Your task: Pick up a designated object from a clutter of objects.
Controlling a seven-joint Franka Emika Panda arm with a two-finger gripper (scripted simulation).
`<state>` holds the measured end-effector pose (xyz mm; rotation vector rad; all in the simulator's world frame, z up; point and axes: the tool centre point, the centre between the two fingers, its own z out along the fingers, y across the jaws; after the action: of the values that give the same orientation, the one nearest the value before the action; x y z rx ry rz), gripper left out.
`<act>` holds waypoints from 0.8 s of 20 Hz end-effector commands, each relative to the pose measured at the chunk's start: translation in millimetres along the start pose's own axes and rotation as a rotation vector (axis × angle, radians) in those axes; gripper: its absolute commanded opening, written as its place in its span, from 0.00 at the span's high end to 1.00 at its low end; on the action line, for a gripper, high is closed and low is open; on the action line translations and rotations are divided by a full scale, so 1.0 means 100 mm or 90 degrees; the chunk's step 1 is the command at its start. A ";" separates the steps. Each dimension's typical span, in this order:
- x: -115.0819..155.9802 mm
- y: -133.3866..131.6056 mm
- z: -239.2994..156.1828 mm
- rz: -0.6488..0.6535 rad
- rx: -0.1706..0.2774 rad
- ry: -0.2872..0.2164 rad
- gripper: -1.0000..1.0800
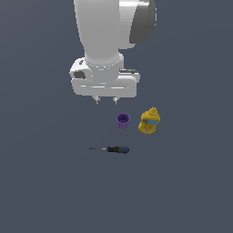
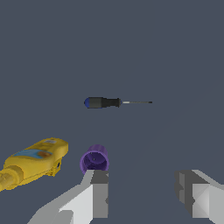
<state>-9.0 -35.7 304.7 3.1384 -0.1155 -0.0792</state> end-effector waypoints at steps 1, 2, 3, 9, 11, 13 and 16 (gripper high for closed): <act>0.00 0.01 0.00 0.000 -0.001 0.000 0.38; 0.00 0.00 0.00 0.000 0.000 0.000 0.38; 0.00 0.00 0.00 0.001 0.001 0.000 0.38; -0.02 -0.08 0.10 0.020 0.020 0.002 0.38; -0.03 -0.13 0.15 0.032 0.032 0.003 0.38; -0.04 -0.19 0.21 0.047 0.046 0.003 0.38; -0.08 -0.29 0.33 0.077 0.071 0.004 0.38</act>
<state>-14.4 -11.6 277.7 3.2177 -0.2802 -0.0656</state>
